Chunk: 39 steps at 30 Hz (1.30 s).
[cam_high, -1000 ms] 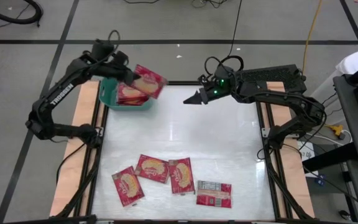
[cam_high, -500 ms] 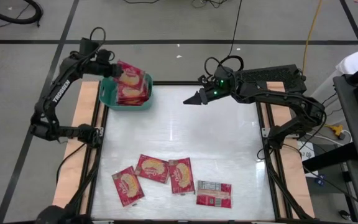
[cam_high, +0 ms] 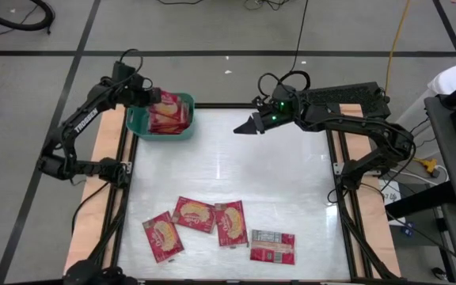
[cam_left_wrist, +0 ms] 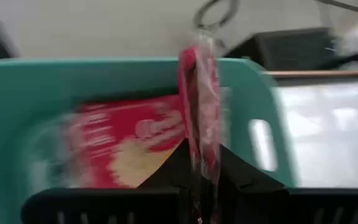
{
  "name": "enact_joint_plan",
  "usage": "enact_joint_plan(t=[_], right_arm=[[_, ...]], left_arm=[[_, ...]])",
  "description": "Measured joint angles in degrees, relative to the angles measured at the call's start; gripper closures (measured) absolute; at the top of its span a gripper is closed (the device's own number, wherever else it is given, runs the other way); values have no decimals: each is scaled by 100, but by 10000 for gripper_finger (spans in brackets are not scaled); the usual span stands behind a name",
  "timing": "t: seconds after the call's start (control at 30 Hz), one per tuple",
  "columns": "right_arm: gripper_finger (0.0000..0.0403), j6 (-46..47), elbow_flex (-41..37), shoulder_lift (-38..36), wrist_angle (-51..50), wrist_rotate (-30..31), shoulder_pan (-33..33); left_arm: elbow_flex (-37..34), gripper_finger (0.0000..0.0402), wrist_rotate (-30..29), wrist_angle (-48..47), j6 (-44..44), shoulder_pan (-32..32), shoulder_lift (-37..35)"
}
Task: Sort popcorn bags into baskets
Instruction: Put the red popcorn bag into the green bin
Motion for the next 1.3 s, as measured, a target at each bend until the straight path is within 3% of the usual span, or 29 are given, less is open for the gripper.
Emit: enact_joint_plan(t=[0.17,0.53,0.87,1.03,1.13,1.3], right_arm=[[273,296,0,0,44,-117,2],[273,915,-11,-118,-54,-13,284],[273,481,-9,-968,-1758,1554,1574],[273,493,-9,-1266,-2197,1857,2031],[273,664,-7,-1410,-2443,1867,2227],[273,815,-7,-1532,-3167,1874,2509]], left_arm=[[-159,356,-189,81,101,-5,0],[-176,234,-414,459,216,-49,-144],[-127,154,-443,588,357,-23,-304],[-114,137,-443,972,476,-18,-317],[-10,138,-181,990,490,-68,-336],[-5,160,879,818,194,-536,-618]])
